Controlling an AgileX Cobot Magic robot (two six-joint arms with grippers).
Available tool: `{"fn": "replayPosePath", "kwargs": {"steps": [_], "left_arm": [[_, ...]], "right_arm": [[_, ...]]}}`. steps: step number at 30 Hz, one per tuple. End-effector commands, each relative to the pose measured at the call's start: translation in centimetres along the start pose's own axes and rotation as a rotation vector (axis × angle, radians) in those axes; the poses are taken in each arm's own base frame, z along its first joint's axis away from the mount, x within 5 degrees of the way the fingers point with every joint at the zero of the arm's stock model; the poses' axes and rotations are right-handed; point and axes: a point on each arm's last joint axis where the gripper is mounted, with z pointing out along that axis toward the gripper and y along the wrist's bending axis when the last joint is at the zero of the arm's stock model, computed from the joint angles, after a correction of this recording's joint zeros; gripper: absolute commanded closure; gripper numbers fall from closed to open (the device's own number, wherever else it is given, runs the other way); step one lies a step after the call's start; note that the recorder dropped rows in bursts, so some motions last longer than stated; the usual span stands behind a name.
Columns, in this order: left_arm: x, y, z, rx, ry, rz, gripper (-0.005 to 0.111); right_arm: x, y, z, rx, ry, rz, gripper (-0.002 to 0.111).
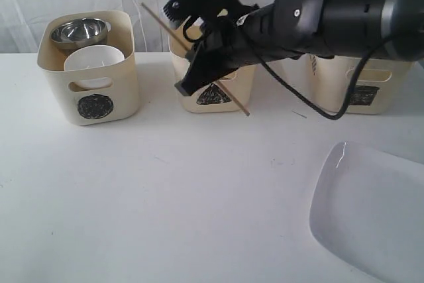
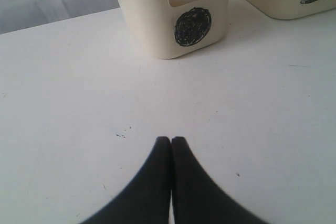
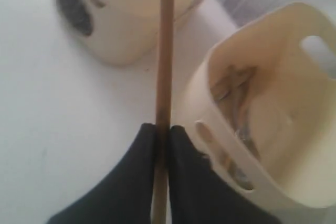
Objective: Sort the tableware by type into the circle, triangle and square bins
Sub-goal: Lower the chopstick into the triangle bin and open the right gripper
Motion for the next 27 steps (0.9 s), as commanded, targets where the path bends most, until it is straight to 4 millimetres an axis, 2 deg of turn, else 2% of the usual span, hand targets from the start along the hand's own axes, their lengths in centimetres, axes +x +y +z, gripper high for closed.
{"fn": "replayPosePath", "kwargs": {"steps": [1, 9, 14, 20, 27], "left_arm": [[0.1, 0.0, 0.0, -0.001, 0.002, -0.003, 0.107], [0.1, 0.0, 0.0, -0.001, 0.002, -0.003, 0.107], [0.1, 0.0, 0.0, -0.001, 0.002, -0.003, 0.107], [0.1, 0.0, 0.0, -0.001, 0.002, -0.003, 0.107], [0.1, 0.0, 0.0, -0.001, 0.002, -0.003, 0.107]], "right_arm": [[0.1, -2.0, -1.1, 0.196, -0.147, 0.16, 0.108], [-0.5, -4.0, -1.9, 0.346, -0.315, 0.295, 0.108], [-1.4, -4.5, -2.1, 0.375, -0.423, 0.327, 0.108], [-2.2, -5.4, -0.8, 0.386, -0.446, 0.316, 0.108], [-2.4, -6.2, 2.5, 0.391, -0.446, 0.313, 0.108]]}}
